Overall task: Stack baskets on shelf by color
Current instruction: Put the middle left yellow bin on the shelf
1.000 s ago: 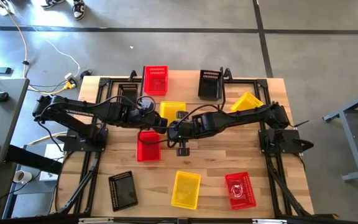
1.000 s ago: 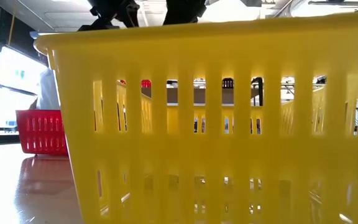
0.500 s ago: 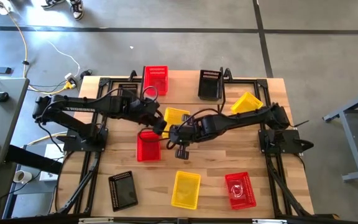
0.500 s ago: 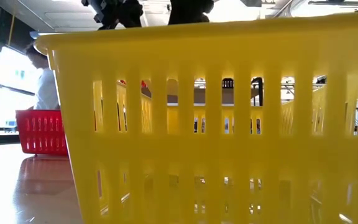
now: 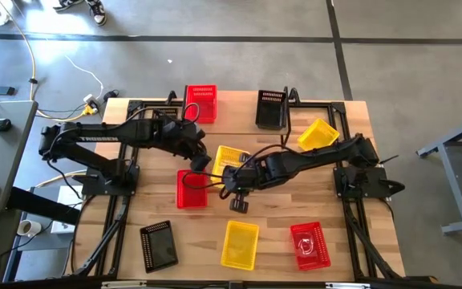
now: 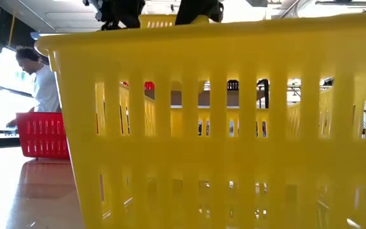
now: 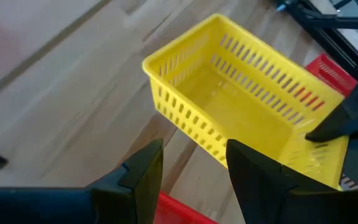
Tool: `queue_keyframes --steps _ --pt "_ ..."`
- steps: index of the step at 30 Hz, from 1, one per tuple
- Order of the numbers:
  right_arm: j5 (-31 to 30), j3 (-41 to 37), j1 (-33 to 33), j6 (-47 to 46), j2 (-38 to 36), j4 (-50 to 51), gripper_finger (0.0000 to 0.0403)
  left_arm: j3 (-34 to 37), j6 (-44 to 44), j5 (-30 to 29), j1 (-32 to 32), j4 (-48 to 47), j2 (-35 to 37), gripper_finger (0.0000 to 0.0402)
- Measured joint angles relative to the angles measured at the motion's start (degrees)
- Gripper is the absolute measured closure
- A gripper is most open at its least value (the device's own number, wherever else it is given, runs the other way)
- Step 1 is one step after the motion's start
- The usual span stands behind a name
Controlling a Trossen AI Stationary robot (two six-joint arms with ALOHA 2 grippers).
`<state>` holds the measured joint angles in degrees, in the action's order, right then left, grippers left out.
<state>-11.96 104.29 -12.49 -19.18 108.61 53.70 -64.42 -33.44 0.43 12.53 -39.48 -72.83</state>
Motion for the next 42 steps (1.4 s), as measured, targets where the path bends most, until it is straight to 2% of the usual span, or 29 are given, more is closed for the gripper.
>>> queue_keyframes --steps 5,10,15,28,42 --pt "-3.8 0.0 0.7 2.4 -1.9 1.6 0.0403 0.0 2.4 -0.7 0.4 -0.4 3.4 0.0234" --pt "-4.8 0.0 3.0 8.0 -4.0 1.7 0.0403 0.0 3.7 -1.3 2.1 -0.2 6.2 0.0234" --pt "-7.2 0.0 6.6 17.1 -5.9 1.6 0.0403 0.0 3.7 -1.6 4.0 -0.2 8.3 0.0234" --pt "-6.9 -0.1 17.4 39.1 -7.2 0.9 0.0403 0.0 3.7 -2.6 6.1 -0.1 11.1 0.0234" --pt "-1.3 -0.1 26.3 42.4 -4.3 0.9 0.0403 0.0 3.6 -2.8 8.9 -0.1 11.1 0.0234"
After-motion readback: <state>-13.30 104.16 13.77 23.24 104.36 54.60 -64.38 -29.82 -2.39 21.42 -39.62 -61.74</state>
